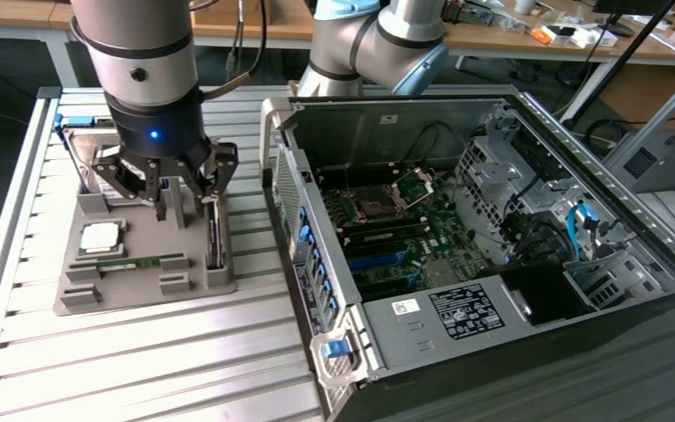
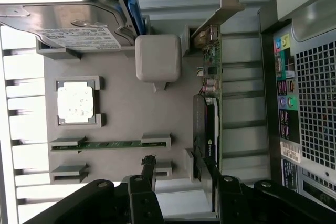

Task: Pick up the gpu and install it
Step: 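Pick up the gpu and move the gpu toward the slot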

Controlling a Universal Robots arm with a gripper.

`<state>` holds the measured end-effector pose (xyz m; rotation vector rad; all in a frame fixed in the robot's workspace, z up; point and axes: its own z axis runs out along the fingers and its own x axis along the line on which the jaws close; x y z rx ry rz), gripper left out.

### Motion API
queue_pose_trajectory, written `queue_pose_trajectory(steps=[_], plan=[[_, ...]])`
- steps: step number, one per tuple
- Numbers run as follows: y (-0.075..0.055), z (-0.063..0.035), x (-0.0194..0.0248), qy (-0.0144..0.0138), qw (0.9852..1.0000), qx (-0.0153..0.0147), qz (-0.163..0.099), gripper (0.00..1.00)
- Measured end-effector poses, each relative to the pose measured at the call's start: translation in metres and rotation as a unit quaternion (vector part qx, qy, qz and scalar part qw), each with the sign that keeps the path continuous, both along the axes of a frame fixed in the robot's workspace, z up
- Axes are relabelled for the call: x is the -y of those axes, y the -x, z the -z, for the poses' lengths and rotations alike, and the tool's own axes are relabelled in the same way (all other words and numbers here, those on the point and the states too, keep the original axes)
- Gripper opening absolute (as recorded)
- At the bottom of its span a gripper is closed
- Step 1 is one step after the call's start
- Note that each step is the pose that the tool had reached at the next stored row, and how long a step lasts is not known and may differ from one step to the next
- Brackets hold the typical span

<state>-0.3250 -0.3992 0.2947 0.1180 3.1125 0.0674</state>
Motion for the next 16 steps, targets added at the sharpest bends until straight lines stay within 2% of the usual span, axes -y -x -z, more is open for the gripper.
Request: queue_pose_trajectory(steps=[16], plan=[[-0.0006,0.0049,0.0,0.0,1.0,0.0,0.0,0.48]])
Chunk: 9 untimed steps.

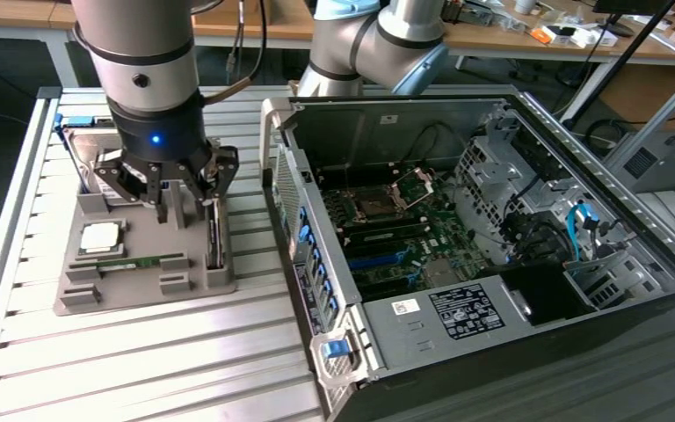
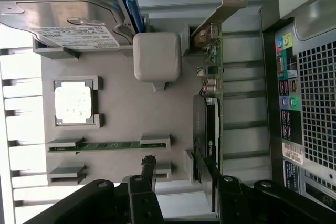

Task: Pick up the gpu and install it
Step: 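Pick up the gpu and move the gpu toward the slot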

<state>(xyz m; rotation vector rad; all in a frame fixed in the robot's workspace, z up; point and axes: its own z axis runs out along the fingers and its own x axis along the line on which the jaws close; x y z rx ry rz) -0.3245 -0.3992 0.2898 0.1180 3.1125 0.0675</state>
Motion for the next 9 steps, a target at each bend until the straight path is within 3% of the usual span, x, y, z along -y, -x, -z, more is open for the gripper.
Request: queue_pose_trajectory(steps=[9], plan=[[-0.0003,0.0028,0.0,0.0,1.0,0.0,0.0,0.48]])
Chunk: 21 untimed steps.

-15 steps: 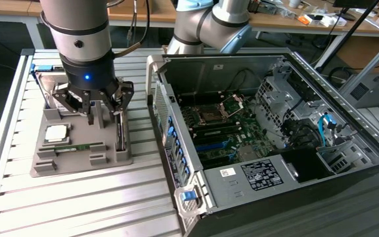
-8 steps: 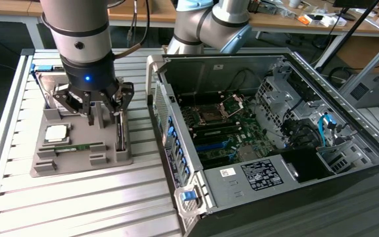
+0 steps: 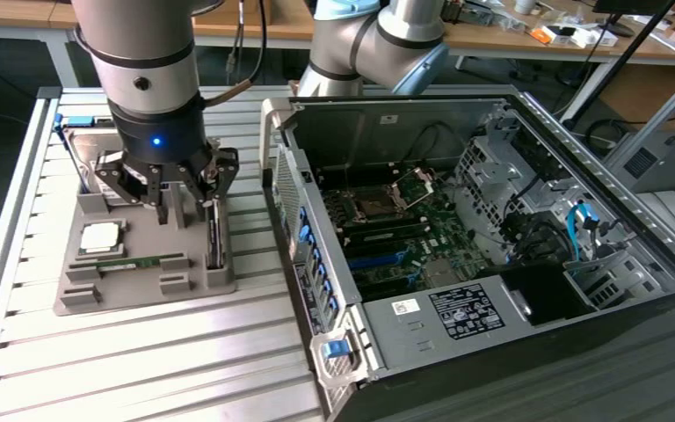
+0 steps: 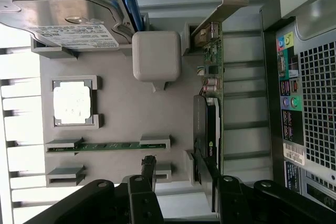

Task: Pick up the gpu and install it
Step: 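Pick up the gpu and move the gpu toward the slot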

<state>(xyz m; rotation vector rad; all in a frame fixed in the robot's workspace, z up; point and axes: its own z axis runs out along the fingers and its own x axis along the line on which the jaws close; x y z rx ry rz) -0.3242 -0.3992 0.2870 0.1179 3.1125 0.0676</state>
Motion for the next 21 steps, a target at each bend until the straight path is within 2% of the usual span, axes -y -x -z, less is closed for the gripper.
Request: queue_pose_trajectory(steps=[21], plan=[[-0.0028,0.0102,0.0001,0.0,1.0,-0.0001,0.0,0.48]])
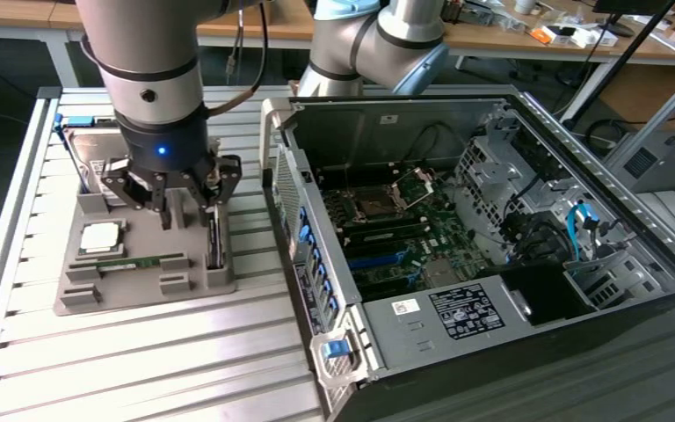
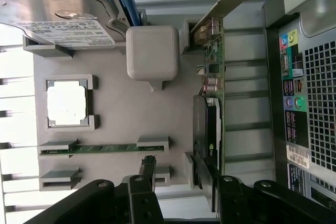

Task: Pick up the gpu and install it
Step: 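Pick up the gpu and move the gpu toward the slot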

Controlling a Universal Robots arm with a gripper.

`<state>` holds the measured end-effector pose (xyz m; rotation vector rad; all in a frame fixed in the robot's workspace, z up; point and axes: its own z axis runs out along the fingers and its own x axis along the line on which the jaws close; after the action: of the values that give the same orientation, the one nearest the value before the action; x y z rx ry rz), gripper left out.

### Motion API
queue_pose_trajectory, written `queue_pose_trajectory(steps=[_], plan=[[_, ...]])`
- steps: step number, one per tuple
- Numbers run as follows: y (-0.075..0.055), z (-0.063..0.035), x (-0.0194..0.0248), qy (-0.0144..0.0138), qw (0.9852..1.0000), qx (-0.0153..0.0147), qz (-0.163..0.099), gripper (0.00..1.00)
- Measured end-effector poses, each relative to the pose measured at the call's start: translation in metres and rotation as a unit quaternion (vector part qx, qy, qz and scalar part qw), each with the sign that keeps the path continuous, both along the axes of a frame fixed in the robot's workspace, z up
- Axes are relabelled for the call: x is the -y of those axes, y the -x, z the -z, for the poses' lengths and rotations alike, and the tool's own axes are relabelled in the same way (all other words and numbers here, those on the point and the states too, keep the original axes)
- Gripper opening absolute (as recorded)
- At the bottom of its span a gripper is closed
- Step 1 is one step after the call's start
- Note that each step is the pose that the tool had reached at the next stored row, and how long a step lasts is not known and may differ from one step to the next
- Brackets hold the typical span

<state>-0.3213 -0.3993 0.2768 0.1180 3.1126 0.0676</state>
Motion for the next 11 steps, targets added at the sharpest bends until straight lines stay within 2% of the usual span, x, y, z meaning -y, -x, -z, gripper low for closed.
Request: queue_pose_trajectory(steps=[6,11], plan=[[-0.006,0.0035,0.0,0.0,1.0,0.0,0.0,0.48],[-0.02,0.0093,0.0,0.0,1.0,0.0,0.0,0.48]])
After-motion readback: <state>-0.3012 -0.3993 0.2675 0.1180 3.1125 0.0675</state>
